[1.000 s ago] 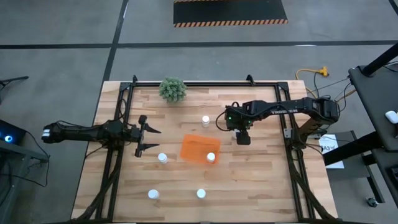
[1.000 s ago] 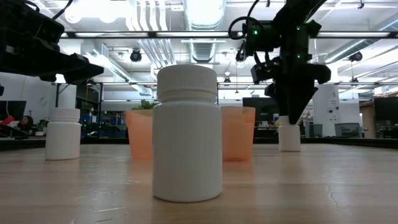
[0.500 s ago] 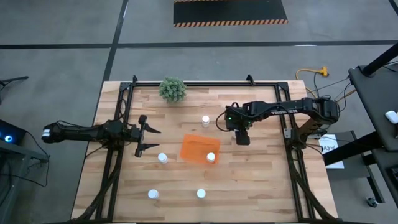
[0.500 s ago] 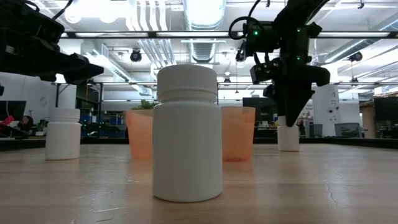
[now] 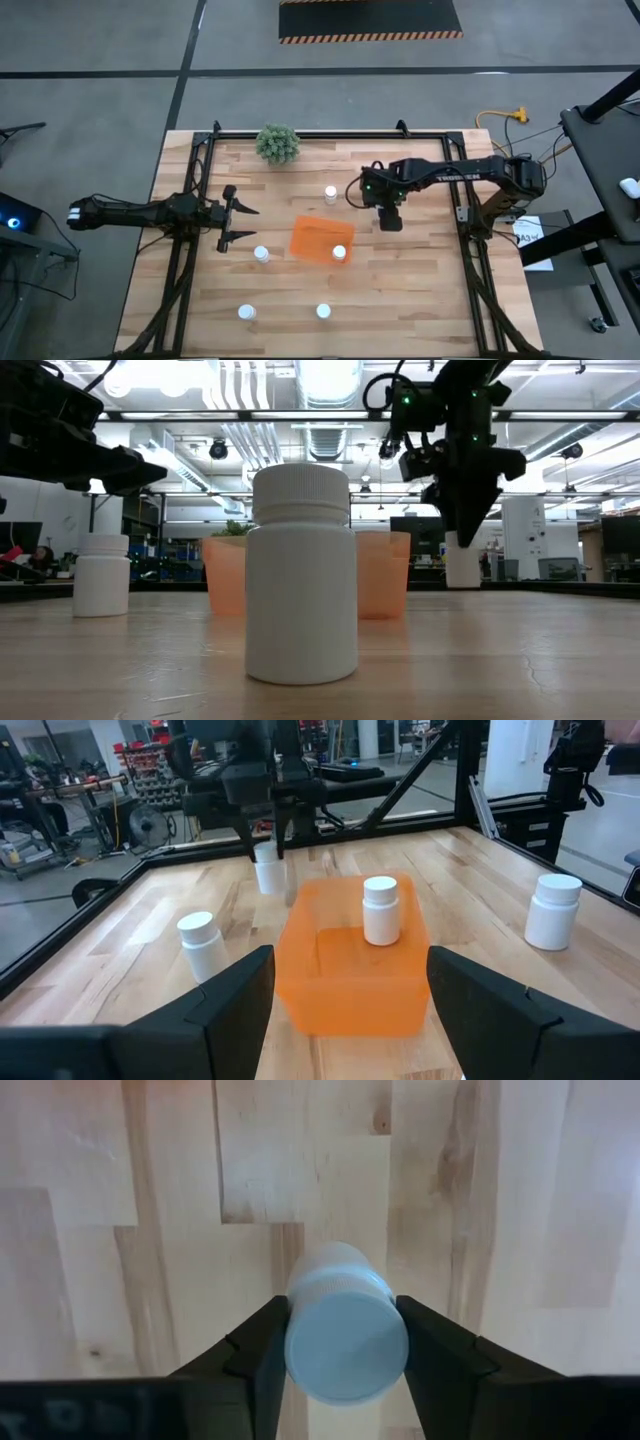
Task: Pick and place pill bottles into a basket
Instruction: Put the pill bottle into the bin
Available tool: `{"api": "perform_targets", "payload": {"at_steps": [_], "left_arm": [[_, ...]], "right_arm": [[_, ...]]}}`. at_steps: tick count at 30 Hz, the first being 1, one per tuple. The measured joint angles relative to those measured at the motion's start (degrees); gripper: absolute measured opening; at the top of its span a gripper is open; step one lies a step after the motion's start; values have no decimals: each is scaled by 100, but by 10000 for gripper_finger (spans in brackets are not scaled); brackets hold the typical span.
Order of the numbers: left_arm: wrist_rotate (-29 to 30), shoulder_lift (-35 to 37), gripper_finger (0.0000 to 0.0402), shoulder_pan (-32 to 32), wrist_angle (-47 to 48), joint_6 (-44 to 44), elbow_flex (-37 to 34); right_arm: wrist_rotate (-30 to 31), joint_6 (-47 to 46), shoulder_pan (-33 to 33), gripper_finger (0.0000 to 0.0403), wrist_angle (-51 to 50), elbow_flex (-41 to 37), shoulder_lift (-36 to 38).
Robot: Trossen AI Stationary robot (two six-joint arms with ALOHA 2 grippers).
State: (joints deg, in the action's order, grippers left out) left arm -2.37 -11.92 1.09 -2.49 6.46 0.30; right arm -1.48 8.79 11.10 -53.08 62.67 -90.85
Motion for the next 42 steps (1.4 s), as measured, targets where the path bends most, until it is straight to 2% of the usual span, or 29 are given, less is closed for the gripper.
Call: {"api": "perform_targets", "payload": {"at_steps": [10, 25, 33, 42], "left_arm": [[1, -4, 245, 0, -1, 0, 0], [1, -2, 245, 0, -1, 0, 0], [0, -4, 245, 1, -1, 0, 0], [2, 0, 245, 2, -2, 0, 0]], "right_arm": [[-7, -23, -169, 153, -414, 685, 2], [-4, -142, -1007, 151, -523, 1635, 2], [-1, -291, -1243, 152, -524, 1865, -20], [-20, -57, -1275, 151, -727, 2368, -687]]}}
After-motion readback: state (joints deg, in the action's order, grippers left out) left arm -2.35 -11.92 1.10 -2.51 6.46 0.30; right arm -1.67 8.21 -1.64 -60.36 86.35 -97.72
